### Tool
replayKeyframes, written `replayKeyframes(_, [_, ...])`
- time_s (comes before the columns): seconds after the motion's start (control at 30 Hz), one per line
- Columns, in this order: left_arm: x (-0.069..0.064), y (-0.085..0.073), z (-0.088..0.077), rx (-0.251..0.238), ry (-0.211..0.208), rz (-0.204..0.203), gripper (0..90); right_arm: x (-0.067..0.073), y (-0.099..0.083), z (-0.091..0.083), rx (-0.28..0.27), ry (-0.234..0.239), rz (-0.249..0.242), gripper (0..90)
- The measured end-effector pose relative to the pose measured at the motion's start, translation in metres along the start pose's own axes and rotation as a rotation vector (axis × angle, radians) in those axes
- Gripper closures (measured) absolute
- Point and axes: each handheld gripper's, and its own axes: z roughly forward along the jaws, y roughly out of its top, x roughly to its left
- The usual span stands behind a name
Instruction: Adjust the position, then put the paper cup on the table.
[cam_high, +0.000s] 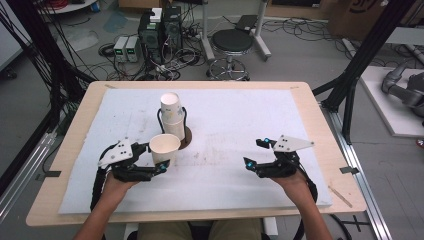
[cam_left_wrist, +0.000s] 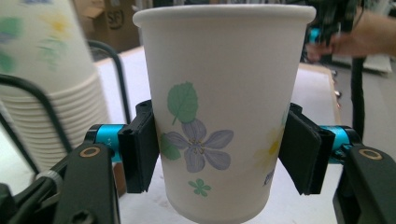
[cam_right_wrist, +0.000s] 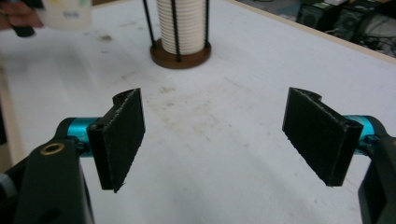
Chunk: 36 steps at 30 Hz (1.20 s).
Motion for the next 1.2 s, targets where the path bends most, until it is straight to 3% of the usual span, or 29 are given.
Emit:
replayKeyframes(0.2, [0.005, -0.009, -0.016, -0.063, 0.052, -0.026, 35.4, -0.003, -0.007, 0.001, 0.006, -0.024, 0.005, 21.7])
replayKeyframes(0.4, [0.008, -0.011, -0.028, -0.094, 0.092, 0.002, 35.4, -0.006, -0.005, 0.000, -0.013, -0.046, 0.005, 21.7])
replayKeyframes(0.53, [0.011, -0.013, -0.035, -0.099, 0.131, 0.014, 35.3, -0.007, -0.006, -0.002, -0.021, -0.053, 0.004, 21.7])
replayKeyframes(1.03, [0.026, -0.017, -0.049, -0.111, 0.240, -0.008, 34.2, -0.009, -0.009, -0.008, -0.032, -0.073, 0.010, 21.8])
replayKeyframes(1.2, [0.034, -0.020, -0.053, -0.127, 0.296, -0.037, 34.0, -0.008, -0.008, -0.008, -0.029, -0.067, 0.008, 21.8])
